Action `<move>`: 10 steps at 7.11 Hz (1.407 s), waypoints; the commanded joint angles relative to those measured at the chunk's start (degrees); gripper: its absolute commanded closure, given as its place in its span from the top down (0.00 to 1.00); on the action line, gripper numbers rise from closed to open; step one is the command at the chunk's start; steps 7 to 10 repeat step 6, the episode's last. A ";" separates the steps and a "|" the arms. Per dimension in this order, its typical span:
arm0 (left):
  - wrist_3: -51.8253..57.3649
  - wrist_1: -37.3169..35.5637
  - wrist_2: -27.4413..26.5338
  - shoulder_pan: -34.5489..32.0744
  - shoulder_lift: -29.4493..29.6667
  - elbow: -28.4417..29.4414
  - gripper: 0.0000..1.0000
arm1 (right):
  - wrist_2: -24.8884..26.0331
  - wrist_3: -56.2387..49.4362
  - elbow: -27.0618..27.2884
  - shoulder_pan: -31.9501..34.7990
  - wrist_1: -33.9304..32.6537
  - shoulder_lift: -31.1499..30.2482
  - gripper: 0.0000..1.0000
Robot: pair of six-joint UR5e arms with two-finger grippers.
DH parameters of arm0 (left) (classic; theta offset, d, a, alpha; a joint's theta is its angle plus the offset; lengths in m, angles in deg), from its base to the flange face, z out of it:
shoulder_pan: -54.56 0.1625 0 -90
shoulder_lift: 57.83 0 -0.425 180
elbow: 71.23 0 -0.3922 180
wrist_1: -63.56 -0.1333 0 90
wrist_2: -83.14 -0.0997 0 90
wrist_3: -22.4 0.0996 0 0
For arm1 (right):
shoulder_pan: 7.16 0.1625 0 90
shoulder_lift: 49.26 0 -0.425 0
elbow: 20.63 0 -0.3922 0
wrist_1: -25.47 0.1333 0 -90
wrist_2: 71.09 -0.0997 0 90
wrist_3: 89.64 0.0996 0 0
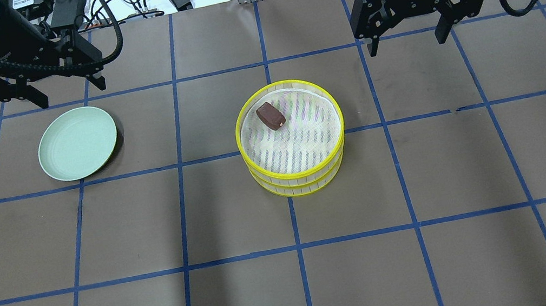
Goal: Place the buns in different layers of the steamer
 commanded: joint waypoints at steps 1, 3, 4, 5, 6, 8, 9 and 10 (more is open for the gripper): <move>0.16 1.57 -0.07 -0.27 -1.29 -0.37 1.00 | 0.01 -0.09 0.00 0.12 0.00 0.00 1.00; 3.32 1.48 -2.53 -1.14 -1.91 -0.72 1.00 | 0.01 -0.09 0.00 0.12 0.00 0.00 1.00; 3.41 1.66 -2.98 -1.41 -1.91 -0.89 1.00 | 0.01 0.00 0.00 0.12 0.00 0.00 1.00; 3.41 1.75 -4.90 -1.58 -1.91 -0.98 1.00 | 0.01 -0.09 0.00 0.12 0.00 0.00 1.00; 3.32 1.66 -5.35 -2.37 -1.82 -1.07 1.00 | 0.01 -0.09 0.00 0.12 0.00 0.00 1.00; 3.32 1.66 -5.35 -2.37 -1.82 -1.07 1.00 | 0.01 -0.09 0.00 0.12 0.00 0.00 1.00; 3.32 1.66 -5.35 -2.37 -1.82 -1.07 1.00 | 0.01 -0.09 0.00 0.12 0.00 0.00 1.00; 3.32 1.66 -5.35 -2.37 -1.82 -1.07 1.00 | 0.01 -0.09 0.00 0.12 0.00 0.00 1.00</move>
